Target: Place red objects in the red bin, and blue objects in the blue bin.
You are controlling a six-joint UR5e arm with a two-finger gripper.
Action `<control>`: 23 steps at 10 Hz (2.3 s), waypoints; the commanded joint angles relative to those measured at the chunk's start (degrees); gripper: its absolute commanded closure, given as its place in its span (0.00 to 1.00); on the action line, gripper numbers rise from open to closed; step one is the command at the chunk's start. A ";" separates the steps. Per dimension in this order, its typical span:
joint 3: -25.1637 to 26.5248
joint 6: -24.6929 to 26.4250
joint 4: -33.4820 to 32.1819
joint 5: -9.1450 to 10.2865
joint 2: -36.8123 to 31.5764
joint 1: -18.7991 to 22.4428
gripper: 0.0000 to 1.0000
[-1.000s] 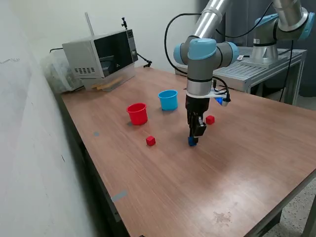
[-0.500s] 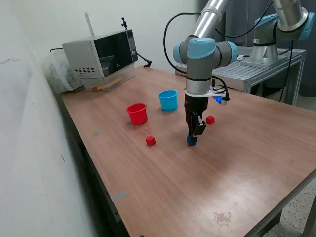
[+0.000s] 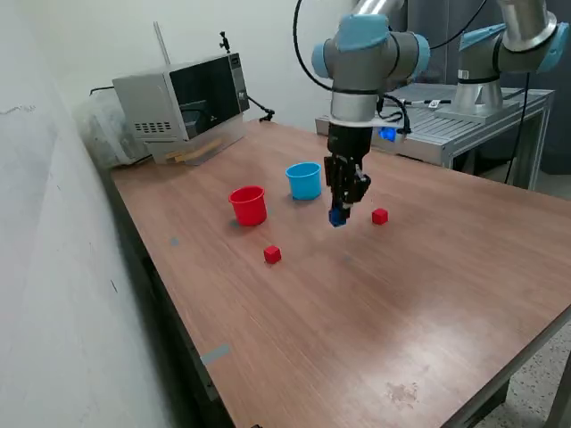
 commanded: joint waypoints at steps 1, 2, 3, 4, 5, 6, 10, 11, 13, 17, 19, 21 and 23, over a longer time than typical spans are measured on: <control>9.27 -8.00 1.54 -0.15 -12.77 -5.85 1.00; 12.34 -10.28 2.41 -0.15 -15.85 -8.40 1.00; 15.25 -12.65 3.29 -0.15 -18.15 -11.12 1.00; 17.80 -15.11 3.47 -0.15 -20.08 -14.28 1.00; 19.91 -17.31 3.47 -0.15 -21.15 -17.27 1.00; 21.59 -18.82 3.38 -0.15 -21.33 -19.30 1.00; 26.08 -21.72 3.38 -0.42 -22.74 -22.66 1.00; 26.43 -22.60 3.38 -0.33 -22.74 -22.66 1.00; 26.44 -22.96 3.30 -0.24 -22.74 -22.66 1.00; 25.82 -24.45 2.07 0.98 -22.74 -22.75 1.00; 25.74 -24.46 1.36 3.00 -22.65 -22.75 1.00; 25.74 -24.54 0.58 3.10 -22.22 -22.75 1.00; 25.74 -24.54 -0.22 3.10 -21.86 -22.75 1.00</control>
